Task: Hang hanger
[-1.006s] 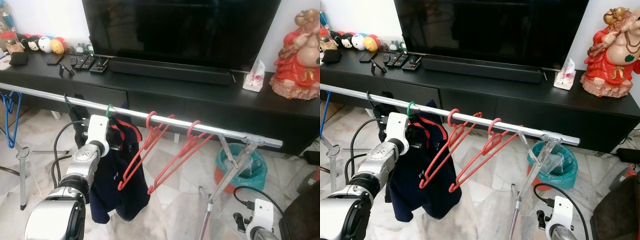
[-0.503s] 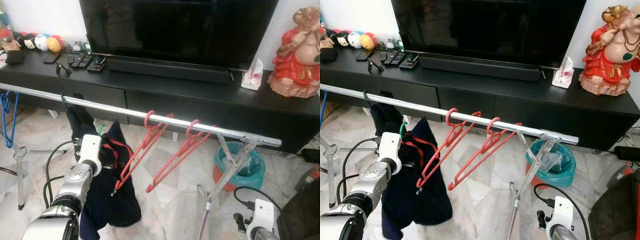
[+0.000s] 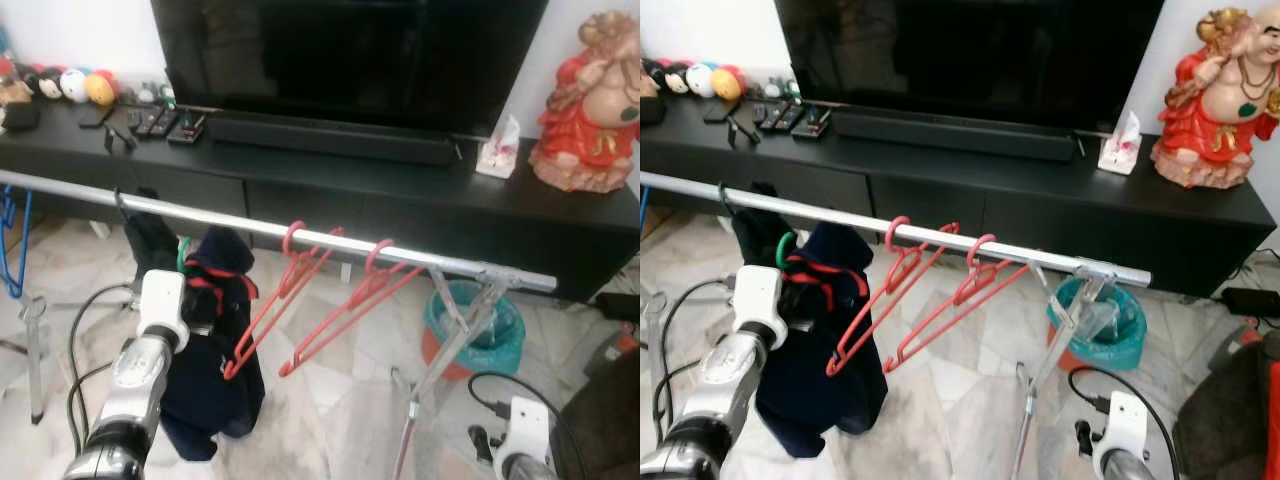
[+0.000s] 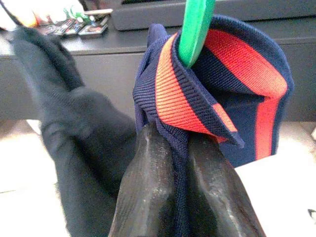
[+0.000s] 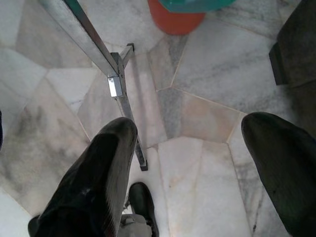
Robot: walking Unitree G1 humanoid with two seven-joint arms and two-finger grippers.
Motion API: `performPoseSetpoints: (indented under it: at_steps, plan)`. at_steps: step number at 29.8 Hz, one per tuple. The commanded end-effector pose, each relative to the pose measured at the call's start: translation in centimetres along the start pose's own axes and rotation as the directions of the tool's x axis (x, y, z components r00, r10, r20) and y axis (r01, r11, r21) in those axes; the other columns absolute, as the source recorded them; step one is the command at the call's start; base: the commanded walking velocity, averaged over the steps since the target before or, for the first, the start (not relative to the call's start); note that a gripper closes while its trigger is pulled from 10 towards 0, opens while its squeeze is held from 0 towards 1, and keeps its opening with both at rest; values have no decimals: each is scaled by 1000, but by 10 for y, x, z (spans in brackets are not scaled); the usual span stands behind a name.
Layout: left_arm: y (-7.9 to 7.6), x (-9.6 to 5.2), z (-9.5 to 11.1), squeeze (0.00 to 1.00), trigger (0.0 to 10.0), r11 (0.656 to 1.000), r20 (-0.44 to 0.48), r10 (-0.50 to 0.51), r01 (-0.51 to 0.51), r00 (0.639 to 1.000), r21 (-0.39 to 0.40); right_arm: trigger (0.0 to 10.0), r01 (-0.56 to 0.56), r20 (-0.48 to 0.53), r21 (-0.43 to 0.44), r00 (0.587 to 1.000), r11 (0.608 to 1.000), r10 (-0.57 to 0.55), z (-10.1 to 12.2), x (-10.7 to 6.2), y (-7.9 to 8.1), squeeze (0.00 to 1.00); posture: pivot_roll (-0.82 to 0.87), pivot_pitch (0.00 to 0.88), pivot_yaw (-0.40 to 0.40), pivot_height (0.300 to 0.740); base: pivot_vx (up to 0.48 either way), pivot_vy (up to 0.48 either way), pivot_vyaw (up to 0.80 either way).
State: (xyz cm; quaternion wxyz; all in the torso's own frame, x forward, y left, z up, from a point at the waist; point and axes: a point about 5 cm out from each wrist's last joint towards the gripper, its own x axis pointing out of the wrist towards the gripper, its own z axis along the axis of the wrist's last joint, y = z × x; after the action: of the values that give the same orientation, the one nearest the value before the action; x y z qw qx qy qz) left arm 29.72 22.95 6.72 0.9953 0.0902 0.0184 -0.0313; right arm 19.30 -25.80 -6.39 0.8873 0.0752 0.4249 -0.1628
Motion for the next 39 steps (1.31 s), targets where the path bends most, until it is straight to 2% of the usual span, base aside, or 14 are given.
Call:
performPoseSetpoints:
  at_steps: [1, 5, 7, 15, 21, 22, 24, 27, 32, 35, 39]
  plan:
    - [-4, -7, 15, 0, 10000, 997, 99, -32, 25, 995, 70, 10000, 5, 7, -11, 1000, 1000, -5, 2, 0, -2, 0, -83, 0, -20, 740, 0, 0, 0]
    - [-4, -12, 16, 0, 10000, 997, 119, -18, 9, 993, 81, 10000, 6, 9, -16, 1000, 1000, -6, 3, 0, -2, 0, -72, 0, -27, 740, 0, 0, 0]
    - [-3, -10, 19, 0, 10000, 997, 139, -4, -7, 990, 81, 10000, 8, 11, -21, 1000, 1000, -8, 4, 0, -3, 0, -68, 0, -30, 740, 0, 0, 0]
    - [-8, 16, 41, 0, 10000, 998, 158, 6, -15, 987, 57, 10000, 9, 16, -23, 1000, 1000, -9, 4, 0, -3, 0, -81, 0, -30, 740, 0, 0, 0]
    - [-10, 28, 44, 0, 10000, 999, 137, -11, 6, 991, 34, 10000, 11, 14, -24, 1000, 1000, -10, 3, 0, -3, 0, -86, 0, -30, 740, 0, 0, 0]
    - [-9, 35, 47, 0, 10000, 1000, 127, -6, 6, 992, 0, 10000, 11, 13, -23, 1000, 1000, -11, 3, 0, -3, 0, -89, 0, -29, 740, 0, 0, 0]
    - [-9, 39, 49, 0, 10000, 1000, 122, -5, 6, 993, -6, 10000, 12, 13, -23, 1000, 1000, -11, 3, 0, -3, 0, -91, 0, -29, 740, 0, 0, 0]
    - [-13, 53, 58, 0, 10000, 1000, 112, -21, 24, 993, -20, 10000, 12, 13, -23, 1000, 1000, -11, 3, 0, -3, 0, -91, 0, -30, 740, 0, 0, 0]
    - [-18, 63, 65, 0, 10000, 999, 98, -43, 45, 994, -23, 10000, 14, 12, -20, 1000, 1000, -14, 2, 0, -3, 0, -99, 0, -26, 740, 0, 0, 0]
    - [-23, 66, 61, 0, 10000, 996, 55, -84, 85, 995, -17, 10000, 15, 11, -19, 1000, 1000, -15, 2, 0, -3, 0, -99, 0, -26, 740, 0, 0, 0]
    - [-23, 71, 62, 0, 10000, 996, 27, -81, 81, 996, -22, 10000, 13, 11, -21, 1000, 1000, -13, 2, 0, -3, 0, -102, 0, -26, 740, 0, 0, 0]
